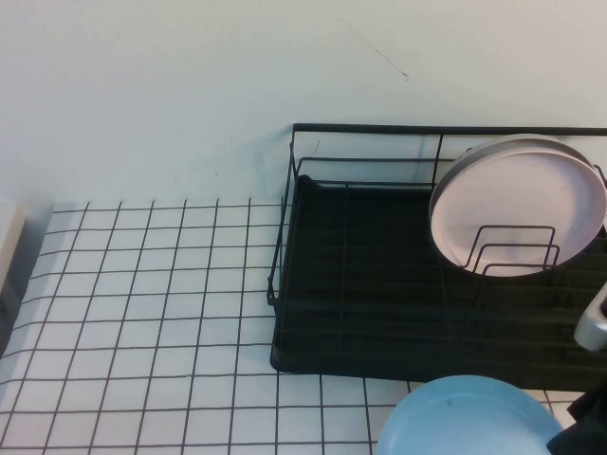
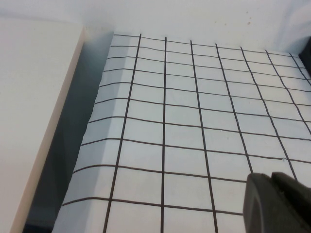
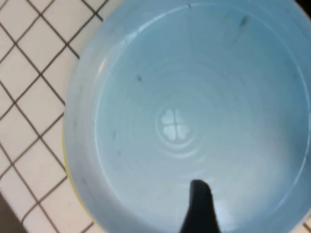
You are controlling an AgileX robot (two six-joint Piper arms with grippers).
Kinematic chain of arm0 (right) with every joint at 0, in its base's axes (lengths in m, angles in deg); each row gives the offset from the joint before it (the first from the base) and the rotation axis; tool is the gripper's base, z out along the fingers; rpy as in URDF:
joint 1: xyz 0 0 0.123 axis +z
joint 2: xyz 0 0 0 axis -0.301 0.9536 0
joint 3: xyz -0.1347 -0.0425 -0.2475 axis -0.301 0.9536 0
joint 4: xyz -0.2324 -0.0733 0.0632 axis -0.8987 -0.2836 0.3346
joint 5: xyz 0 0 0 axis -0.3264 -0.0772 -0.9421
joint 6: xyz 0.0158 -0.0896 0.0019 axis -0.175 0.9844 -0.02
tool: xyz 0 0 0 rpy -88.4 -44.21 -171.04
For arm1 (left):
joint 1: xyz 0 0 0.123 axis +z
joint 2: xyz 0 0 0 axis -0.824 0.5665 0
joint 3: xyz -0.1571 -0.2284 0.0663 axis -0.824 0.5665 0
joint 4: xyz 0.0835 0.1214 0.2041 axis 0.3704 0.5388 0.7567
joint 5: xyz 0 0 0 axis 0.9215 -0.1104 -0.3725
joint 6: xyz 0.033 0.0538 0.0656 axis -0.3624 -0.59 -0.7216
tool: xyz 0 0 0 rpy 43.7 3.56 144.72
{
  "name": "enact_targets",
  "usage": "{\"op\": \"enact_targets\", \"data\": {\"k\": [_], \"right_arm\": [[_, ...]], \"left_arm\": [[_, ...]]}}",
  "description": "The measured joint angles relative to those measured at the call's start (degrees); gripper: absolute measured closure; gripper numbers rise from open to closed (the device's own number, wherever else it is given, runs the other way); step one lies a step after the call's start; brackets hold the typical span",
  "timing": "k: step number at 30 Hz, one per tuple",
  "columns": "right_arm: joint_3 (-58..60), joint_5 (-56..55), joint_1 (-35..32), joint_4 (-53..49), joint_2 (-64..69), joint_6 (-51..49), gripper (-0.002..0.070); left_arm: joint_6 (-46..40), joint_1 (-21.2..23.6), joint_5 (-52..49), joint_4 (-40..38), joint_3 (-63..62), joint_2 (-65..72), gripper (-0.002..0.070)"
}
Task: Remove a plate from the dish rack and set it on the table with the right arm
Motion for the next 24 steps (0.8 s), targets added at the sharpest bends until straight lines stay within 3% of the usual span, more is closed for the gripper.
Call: {"op": "enact_targets", "data": {"k": [6,10,13,15,24], "right_arm": [[-9.1,12.3,0.0,-12.2,-0.1,-13.0,0.0233],[-10.8,15.9,0.0,-10.2,-3.7,-13.8,0.0390],[-10.9,16.1,0.0,-7.1,-10.3,-11.5,0.0573],[-10.9,15.5,0.0,-4.9,-15.1,-10.7,0.0632],[-10.9,4.7,0.0,1.6,-38.4,-8.9,0.0673]], "left_arm": [[0.0,0.0,0.0,0.0,0.0,0.0,0.0678],[0.0,0.0,0.0,0.0,0.0,0.0,0.0678],[0.0,0.0,0.0,0.0,0.0,0.0,0.0678],[0.0,0.0,0.0,0.0,0.0,0.0,0.0678],[0.0,0.0,0.0,0.0,0.0,0.0,0.0678]]}}
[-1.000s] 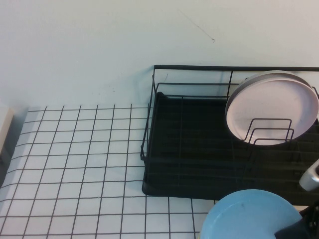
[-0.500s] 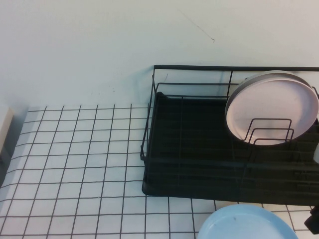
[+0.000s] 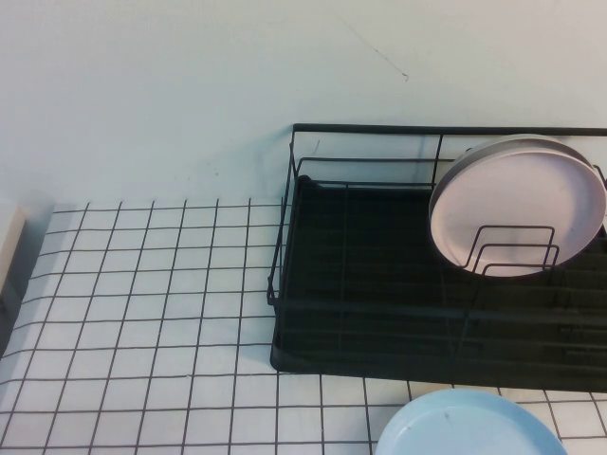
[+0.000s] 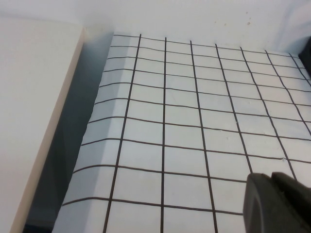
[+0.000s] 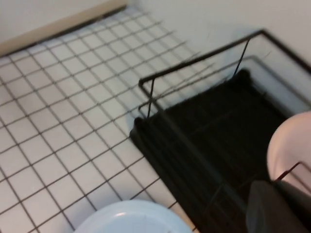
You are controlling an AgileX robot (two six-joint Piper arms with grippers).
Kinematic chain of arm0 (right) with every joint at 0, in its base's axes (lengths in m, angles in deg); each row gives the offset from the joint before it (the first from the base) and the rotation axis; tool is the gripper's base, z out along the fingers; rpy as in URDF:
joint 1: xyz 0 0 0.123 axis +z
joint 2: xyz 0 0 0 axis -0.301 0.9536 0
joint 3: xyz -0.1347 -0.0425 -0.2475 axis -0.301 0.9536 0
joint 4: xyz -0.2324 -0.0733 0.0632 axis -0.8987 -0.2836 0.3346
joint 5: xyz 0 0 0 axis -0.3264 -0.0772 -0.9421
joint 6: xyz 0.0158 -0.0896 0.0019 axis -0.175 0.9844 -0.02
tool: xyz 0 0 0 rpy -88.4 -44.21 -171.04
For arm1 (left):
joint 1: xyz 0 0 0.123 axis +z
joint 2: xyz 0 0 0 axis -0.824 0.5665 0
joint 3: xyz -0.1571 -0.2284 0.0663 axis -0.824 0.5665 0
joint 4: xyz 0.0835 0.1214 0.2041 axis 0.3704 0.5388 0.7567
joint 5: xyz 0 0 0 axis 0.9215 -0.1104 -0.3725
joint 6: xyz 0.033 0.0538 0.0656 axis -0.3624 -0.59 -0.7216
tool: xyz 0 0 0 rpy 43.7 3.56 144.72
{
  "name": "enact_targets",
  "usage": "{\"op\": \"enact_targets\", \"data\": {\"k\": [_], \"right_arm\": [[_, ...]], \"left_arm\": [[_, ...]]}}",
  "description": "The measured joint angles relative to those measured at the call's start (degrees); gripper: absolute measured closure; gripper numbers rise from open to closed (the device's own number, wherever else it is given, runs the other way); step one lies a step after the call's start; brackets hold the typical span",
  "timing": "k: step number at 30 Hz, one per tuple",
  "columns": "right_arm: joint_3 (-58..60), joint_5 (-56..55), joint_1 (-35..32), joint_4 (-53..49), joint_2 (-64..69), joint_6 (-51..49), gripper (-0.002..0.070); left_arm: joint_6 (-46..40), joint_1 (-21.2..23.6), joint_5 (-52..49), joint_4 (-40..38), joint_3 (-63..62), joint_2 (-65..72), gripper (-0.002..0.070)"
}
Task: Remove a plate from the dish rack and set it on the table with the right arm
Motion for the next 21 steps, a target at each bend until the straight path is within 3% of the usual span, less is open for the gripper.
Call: {"op": "enact_targets", "data": {"k": [5,9,14,21], "right_arm": [[0.0,0.4,0.0,0.0,-7.3,-1.2,0.0675],[0.1,1.4,0.0,-7.0,-10.7,-9.6,0.0676],[5.9,-13.2,0.0,-11.6,-16.0,-10.3,0.0676],[25.0,-35.2,0.0,-12.1,-29.5,-10.3,0.0676]], "left_arm": [[0.0,0.0,0.0,0.0,0.0,0.0,0.0678],[0.0,0.0,0.0,0.0,0.0,0.0,0.0678],[0.0,0.0,0.0,0.0,0.0,0.0,0.0678],[0.0,0.0,0.0,0.0,0.0,0.0,0.0678]]}}
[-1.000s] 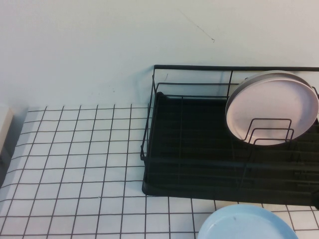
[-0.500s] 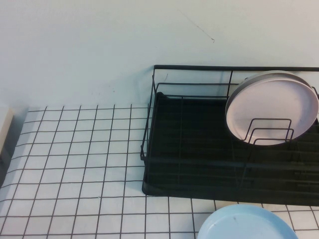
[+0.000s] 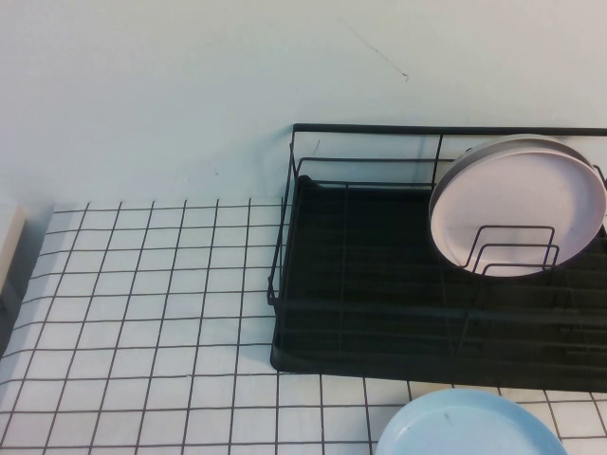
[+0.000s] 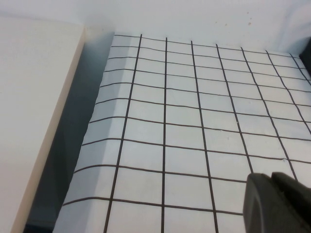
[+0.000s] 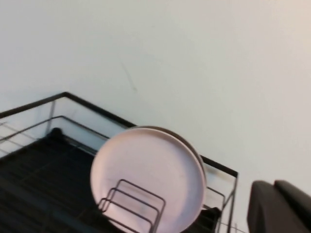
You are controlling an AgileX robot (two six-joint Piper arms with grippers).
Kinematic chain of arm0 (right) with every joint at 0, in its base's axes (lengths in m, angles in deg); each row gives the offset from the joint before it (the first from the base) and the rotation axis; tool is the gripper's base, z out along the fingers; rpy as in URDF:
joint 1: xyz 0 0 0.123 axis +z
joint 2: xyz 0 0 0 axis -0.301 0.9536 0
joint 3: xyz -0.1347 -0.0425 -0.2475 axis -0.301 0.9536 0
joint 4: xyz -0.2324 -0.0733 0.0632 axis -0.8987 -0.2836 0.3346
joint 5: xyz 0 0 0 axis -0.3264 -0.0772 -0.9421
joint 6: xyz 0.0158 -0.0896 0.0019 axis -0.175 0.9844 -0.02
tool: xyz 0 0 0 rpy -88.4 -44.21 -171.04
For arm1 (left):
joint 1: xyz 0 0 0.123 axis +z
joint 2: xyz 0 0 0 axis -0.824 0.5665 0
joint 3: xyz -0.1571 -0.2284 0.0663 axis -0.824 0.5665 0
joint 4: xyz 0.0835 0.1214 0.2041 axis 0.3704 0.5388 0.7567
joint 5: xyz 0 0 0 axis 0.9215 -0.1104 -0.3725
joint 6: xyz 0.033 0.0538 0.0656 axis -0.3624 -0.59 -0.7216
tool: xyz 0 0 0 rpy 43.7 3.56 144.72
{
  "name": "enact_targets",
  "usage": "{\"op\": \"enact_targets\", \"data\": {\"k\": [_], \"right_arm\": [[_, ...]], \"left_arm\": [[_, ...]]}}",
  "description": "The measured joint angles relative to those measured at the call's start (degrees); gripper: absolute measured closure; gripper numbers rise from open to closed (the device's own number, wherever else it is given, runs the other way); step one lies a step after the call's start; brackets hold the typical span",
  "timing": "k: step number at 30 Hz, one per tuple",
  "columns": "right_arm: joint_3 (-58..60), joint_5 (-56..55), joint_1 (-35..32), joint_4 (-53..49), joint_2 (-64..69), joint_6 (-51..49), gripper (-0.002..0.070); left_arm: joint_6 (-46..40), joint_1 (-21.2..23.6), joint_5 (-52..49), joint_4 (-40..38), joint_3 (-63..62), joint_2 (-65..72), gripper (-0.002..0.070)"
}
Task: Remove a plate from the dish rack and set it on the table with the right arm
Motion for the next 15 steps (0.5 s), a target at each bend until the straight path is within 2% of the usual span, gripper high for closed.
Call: {"op": "enact_targets", "data": {"k": [3,5,8,11,15], "right_arm": [[8.6,-10.0,0.0,-0.8,-4.8,-1.0,0.0677],[13.7,-15.8,0.0,-5.1,-7.0,-5.0,0.0677],[21.1,-21.7,-0.4,-14.8,-8.6,-18.4,0.0677],[25.1,-20.1,-1.2,-23.0,-9.8,-28.8,0.0677],[25.6,-10.2,-2.6,-32.4,-11.8,-40.7,0.0677]], "left_arm": [[0.0,0.0,0.0,0.0,0.0,0.0,0.0678],[0.0,0.0,0.0,0.0,0.0,0.0,0.0678],[0.0,0.0,0.0,0.0,0.0,0.0,0.0678],[0.0,0.0,0.0,0.0,0.0,0.0,0.0678],[0.0,0.0,0.0,0.0,0.0,0.0,0.0678]]}}
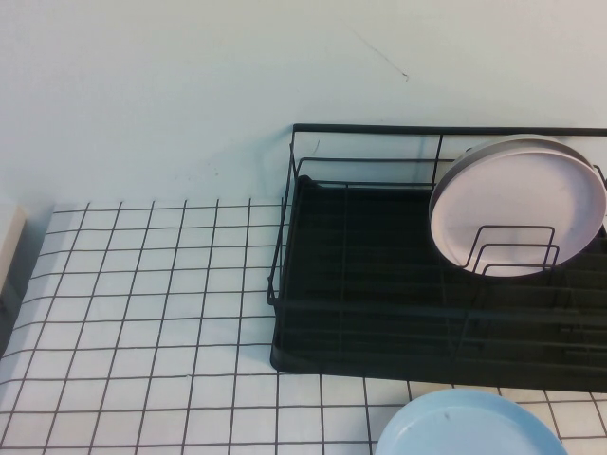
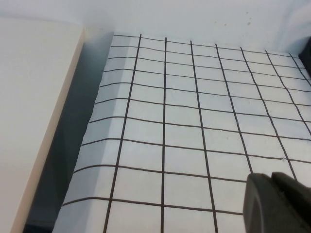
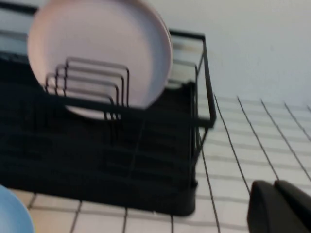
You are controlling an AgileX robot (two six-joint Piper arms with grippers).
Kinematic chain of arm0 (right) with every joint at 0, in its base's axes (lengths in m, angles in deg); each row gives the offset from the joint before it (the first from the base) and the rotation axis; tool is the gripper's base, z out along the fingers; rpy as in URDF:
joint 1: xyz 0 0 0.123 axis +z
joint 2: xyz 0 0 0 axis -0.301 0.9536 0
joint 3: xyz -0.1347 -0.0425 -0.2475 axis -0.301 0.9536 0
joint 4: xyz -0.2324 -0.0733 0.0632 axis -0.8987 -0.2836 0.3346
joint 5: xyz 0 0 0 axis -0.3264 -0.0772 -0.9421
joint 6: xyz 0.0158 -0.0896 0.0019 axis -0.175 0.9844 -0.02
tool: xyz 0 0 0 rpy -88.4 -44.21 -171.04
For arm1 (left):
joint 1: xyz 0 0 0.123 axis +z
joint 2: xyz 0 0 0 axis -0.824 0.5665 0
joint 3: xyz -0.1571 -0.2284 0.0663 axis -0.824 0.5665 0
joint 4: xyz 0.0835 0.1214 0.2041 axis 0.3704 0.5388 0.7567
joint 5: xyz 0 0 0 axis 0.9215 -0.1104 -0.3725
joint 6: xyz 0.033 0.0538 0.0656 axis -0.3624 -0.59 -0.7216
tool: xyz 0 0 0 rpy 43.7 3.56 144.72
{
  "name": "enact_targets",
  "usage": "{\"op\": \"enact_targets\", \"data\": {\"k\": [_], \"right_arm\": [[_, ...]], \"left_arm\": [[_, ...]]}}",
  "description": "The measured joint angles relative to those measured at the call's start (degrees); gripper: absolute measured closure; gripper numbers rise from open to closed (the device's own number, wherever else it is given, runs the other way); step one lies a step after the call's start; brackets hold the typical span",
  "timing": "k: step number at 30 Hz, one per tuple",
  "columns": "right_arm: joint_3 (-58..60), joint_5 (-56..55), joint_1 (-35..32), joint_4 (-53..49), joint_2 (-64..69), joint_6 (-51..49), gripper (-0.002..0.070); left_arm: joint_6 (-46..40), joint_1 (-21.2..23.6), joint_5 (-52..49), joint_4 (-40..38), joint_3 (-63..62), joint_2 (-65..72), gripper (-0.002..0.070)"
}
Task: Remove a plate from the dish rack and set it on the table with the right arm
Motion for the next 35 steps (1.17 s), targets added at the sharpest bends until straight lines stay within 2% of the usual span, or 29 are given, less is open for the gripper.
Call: {"op": "enact_targets", "data": {"k": [3,7,35], "right_arm": [[0.1,6.8,-1.4,-6.5,-0.2,-7.1,0.0677],[0.0,10.4,-1.6,-8.9,-0.2,-9.8,0.0677],[-0.2,11.3,-1.6,-8.9,-0.2,-10.9,0.0677]], "left_arm": [[0.0,0.0,0.0,0.0,0.0,0.0,0.0678],[0.0,0.0,0.0,0.0,0.0,0.0,0.0678],[0.0,0.0,0.0,0.0,0.0,0.0,0.0678]]}}
